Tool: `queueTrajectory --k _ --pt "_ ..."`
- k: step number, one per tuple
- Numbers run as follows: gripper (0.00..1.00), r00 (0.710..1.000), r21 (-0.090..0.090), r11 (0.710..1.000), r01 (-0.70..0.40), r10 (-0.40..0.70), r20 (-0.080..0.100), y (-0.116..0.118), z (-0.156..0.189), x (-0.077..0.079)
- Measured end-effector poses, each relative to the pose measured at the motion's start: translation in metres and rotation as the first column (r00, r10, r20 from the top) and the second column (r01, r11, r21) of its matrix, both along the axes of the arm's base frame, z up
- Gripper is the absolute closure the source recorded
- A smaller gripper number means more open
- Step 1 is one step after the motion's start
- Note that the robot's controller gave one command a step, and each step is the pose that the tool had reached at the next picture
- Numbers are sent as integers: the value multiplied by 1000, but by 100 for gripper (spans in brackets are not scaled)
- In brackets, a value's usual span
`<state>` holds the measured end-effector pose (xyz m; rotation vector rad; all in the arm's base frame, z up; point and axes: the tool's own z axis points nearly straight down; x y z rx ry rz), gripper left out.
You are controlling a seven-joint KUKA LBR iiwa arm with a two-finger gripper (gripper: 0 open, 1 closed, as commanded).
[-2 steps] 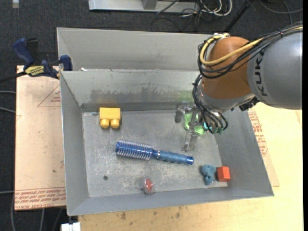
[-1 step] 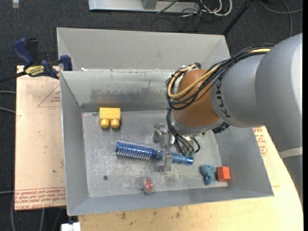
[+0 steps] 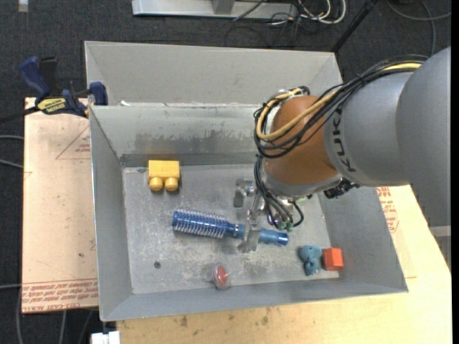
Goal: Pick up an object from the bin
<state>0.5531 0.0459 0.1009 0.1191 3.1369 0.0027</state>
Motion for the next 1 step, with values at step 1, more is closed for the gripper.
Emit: queueTrajectory --k 1 --pt "0 999 0 999 37 -37 -1 1 1 3"
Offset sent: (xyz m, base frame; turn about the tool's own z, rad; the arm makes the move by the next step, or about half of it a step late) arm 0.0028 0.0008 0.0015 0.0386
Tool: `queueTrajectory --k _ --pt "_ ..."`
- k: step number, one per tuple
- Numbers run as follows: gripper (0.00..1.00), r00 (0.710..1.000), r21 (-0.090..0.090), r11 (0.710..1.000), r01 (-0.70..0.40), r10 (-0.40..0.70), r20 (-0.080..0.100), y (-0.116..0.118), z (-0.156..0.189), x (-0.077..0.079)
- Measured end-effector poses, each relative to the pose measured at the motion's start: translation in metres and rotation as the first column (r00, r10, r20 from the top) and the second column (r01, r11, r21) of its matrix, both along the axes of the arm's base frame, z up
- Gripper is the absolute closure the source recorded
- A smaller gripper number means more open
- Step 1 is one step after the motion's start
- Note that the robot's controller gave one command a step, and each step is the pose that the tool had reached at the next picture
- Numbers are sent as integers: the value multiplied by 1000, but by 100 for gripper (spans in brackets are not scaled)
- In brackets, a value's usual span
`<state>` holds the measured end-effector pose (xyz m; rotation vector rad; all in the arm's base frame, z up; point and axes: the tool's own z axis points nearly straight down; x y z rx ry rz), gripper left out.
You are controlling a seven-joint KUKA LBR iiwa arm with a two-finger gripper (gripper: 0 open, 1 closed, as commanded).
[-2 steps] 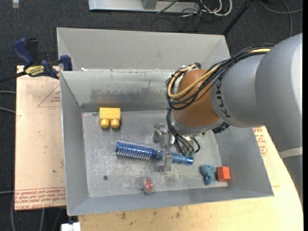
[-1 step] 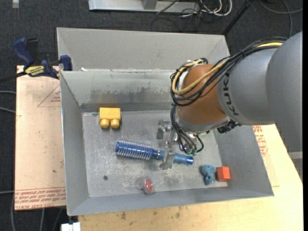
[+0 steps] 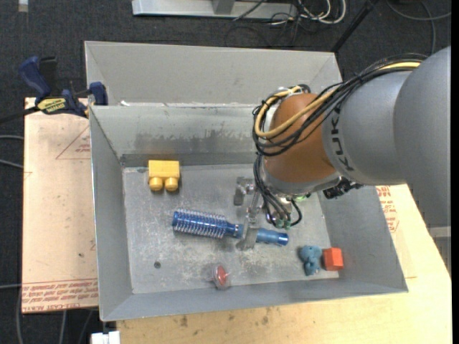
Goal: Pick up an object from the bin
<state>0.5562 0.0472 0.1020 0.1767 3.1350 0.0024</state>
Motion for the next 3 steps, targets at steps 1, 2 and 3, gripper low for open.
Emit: queueTrajectory --k 1,2,3 --pt "0 998 -1 998 -62 62 -3 0 -34 0" --pt "0 998 0 998 -61 61 -2 1 -34 0" --pt "100 998 0 998 -61 61 -1 1 -33 1"
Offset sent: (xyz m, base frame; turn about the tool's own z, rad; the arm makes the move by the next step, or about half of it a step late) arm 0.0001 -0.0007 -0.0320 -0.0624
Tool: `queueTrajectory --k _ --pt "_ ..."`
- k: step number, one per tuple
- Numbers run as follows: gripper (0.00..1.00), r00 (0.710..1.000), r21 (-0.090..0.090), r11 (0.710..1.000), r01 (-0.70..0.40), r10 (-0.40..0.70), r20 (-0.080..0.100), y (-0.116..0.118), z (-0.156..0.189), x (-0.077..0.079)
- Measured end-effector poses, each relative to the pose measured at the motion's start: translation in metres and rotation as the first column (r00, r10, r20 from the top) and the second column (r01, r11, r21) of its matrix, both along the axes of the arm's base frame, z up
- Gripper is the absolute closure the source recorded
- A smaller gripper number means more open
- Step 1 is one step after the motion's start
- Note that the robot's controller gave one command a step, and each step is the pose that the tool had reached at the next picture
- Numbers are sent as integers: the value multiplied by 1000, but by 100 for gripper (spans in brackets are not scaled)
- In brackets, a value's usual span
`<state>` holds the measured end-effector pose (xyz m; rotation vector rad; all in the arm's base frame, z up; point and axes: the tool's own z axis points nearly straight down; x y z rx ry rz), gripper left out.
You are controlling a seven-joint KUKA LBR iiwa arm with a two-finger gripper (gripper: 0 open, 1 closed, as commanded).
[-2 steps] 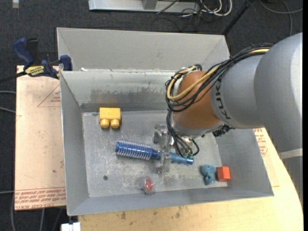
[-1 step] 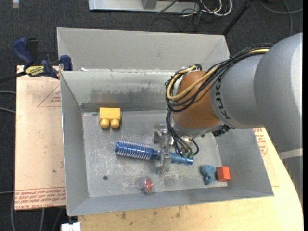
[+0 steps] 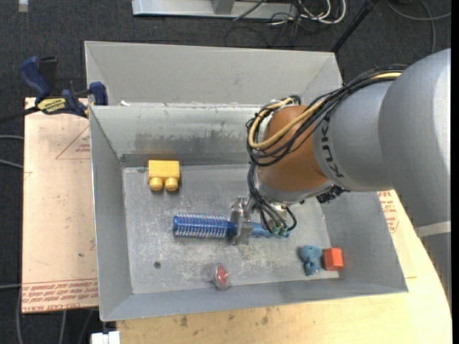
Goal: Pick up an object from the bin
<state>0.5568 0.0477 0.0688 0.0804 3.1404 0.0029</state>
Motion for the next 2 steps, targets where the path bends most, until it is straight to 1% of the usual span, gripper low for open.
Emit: queueTrajectory --k 1,2 --pt "100 1000 -1 1000 0 0 0 0 1 0" --pt "100 1000 0 1000 -1 1 9 1 112 2"
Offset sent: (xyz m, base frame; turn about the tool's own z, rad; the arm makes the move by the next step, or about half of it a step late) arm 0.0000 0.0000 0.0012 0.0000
